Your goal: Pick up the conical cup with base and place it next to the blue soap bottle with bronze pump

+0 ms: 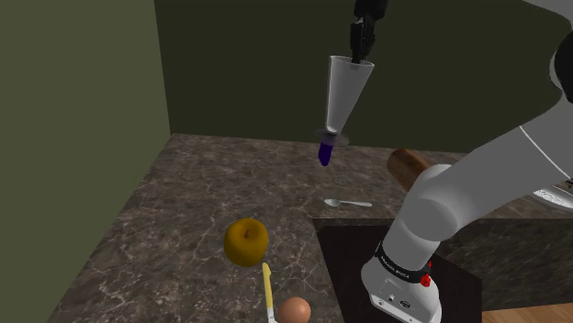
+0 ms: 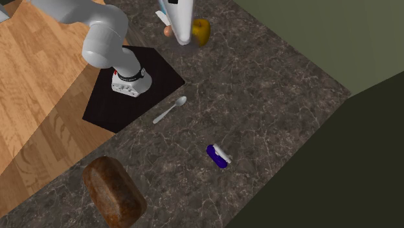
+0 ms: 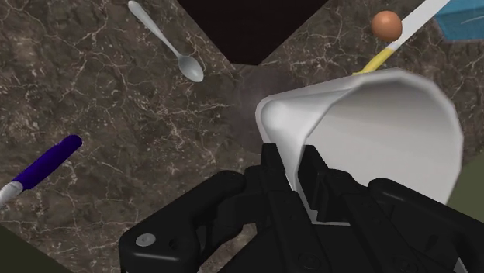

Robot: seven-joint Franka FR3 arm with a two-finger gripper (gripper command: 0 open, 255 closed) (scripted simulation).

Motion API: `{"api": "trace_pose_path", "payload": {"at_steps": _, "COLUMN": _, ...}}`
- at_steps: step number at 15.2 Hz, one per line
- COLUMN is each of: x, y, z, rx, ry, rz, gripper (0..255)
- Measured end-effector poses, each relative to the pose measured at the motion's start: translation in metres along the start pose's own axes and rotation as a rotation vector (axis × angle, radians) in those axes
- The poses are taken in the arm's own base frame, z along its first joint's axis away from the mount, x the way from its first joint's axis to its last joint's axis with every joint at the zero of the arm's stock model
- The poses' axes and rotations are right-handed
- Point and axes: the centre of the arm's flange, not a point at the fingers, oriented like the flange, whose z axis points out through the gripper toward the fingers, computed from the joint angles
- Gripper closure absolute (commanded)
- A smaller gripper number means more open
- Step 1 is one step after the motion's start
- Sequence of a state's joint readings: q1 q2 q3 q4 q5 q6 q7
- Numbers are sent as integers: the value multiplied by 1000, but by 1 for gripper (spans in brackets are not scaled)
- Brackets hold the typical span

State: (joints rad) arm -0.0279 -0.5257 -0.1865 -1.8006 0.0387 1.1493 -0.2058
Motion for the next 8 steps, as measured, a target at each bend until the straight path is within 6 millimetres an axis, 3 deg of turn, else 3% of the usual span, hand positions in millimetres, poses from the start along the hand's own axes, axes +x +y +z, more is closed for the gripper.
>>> {"api": "trace_pose_path", "payload": {"at_steps": 8, "x": -15, "y": -104, "z": 17, "rx": -1, "ry": 0, "rz": 0, "gripper": 255}}
